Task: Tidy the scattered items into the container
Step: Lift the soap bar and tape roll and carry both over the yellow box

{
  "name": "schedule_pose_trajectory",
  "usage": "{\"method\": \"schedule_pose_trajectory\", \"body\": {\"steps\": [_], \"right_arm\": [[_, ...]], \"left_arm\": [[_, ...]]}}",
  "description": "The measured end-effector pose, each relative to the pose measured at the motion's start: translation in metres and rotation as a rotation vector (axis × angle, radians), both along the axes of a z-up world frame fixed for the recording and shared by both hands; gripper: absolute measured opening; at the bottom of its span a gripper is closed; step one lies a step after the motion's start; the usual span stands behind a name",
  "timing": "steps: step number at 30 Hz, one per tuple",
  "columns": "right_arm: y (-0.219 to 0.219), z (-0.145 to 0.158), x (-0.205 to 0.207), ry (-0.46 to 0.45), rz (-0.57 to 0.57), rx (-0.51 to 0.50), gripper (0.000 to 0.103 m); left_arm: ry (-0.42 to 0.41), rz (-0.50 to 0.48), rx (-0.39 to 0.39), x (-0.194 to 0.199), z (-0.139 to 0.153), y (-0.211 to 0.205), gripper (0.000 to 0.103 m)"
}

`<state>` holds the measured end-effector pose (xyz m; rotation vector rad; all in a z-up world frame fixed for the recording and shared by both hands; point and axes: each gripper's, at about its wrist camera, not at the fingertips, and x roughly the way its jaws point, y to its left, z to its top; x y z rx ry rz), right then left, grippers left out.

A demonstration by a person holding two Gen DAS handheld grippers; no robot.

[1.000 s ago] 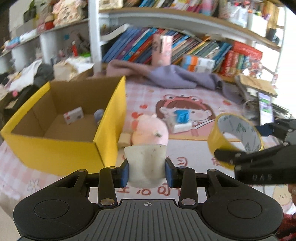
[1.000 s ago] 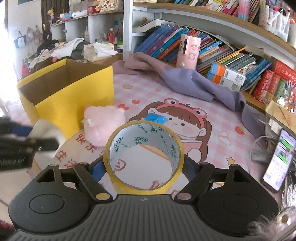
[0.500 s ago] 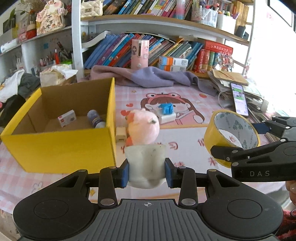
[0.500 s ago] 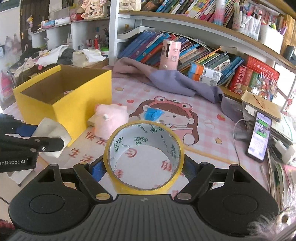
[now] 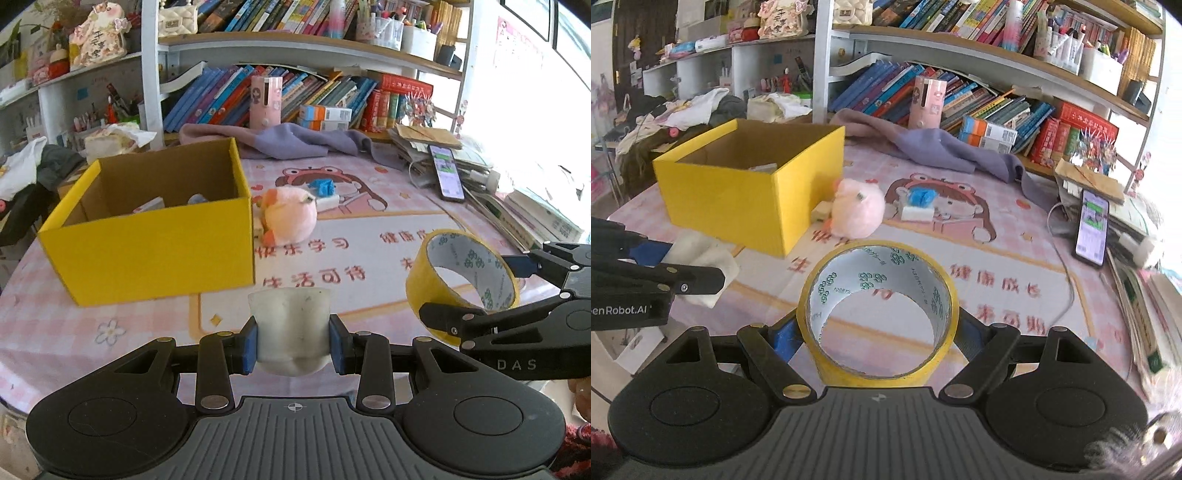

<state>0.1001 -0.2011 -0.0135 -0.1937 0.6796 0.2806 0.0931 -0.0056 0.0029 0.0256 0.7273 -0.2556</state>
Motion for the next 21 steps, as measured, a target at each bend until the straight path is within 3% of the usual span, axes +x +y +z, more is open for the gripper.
{"method": "schedule_pose_trajectory", "body": {"steps": [9,21], "right_arm": [[0.025,-0.002,-0.039,0.018,0.006,-0.009,0.081],[0.049,-0.004,-0.060,0.043,0.046,-0.022,0.081]], "left_arm": [[0.020,-0.004,-0.011,-0.030,-0.004,0.020,0.036],[0.045,0.018,-0.024,-0.048,-0.008,0.039,0.035]]}}
